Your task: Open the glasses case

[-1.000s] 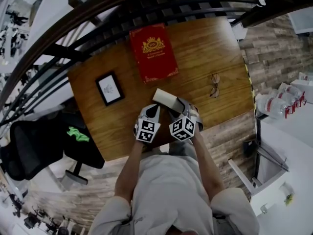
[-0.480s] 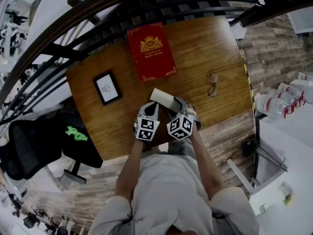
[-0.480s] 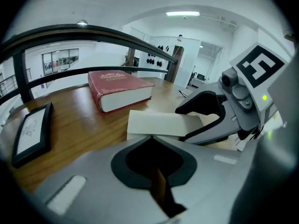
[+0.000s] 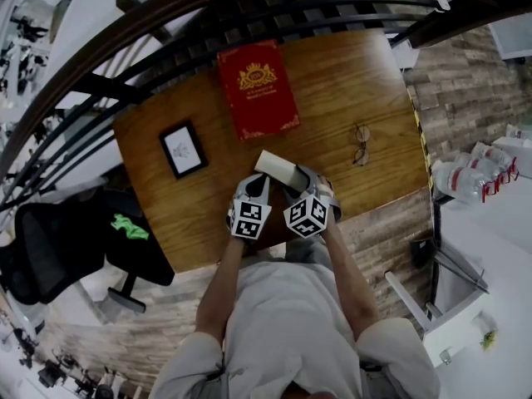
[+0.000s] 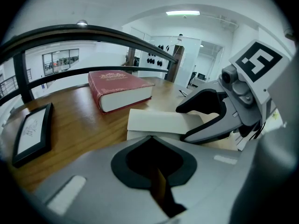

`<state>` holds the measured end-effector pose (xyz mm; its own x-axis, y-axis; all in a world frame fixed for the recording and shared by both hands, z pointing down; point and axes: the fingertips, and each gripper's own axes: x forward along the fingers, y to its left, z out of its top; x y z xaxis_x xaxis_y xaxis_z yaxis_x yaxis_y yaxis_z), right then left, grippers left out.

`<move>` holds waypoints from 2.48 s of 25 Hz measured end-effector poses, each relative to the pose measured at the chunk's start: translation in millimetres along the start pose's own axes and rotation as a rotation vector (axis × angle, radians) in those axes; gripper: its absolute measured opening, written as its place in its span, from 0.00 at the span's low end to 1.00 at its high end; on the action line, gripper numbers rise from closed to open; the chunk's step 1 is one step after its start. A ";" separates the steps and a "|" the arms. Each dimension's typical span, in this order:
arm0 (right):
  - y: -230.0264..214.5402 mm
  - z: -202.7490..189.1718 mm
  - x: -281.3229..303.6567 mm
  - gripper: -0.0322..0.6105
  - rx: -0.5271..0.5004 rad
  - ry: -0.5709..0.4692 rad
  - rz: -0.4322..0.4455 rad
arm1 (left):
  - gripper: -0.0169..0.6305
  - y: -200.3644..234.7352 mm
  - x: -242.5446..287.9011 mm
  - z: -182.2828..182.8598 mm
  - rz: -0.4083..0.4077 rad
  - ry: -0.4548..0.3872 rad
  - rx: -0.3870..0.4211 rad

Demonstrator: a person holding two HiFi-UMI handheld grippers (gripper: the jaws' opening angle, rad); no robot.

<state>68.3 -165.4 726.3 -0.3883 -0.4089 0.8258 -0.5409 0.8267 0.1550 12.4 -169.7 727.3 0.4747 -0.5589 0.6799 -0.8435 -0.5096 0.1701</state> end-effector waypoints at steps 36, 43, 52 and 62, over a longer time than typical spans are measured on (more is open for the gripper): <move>-38.5 18.1 -23.6 0.15 0.032 -0.086 -0.069 | 0.06 0.9 2.9 -1.3 -0.005 -0.001 -0.008; -47.4 18.3 -22.2 0.12 0.035 -0.091 -0.079 | 0.06 1.1 2.9 -1.2 0.000 -0.001 -0.014; -59.8 18.4 -19.6 0.12 0.035 -0.092 -0.088 | 0.06 0.5 1.4 -1.2 0.009 -0.001 -0.028; -73.6 16.6 -11.3 0.11 0.030 -0.087 -0.097 | 0.06 1.8 2.4 -2.6 0.019 0.002 -0.038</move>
<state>100.1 -228.1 696.6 -0.3958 -0.5192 0.7575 -0.6005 0.7704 0.2143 11.3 -170.2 731.1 0.4581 -0.5668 0.6848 -0.8613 -0.4736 0.1841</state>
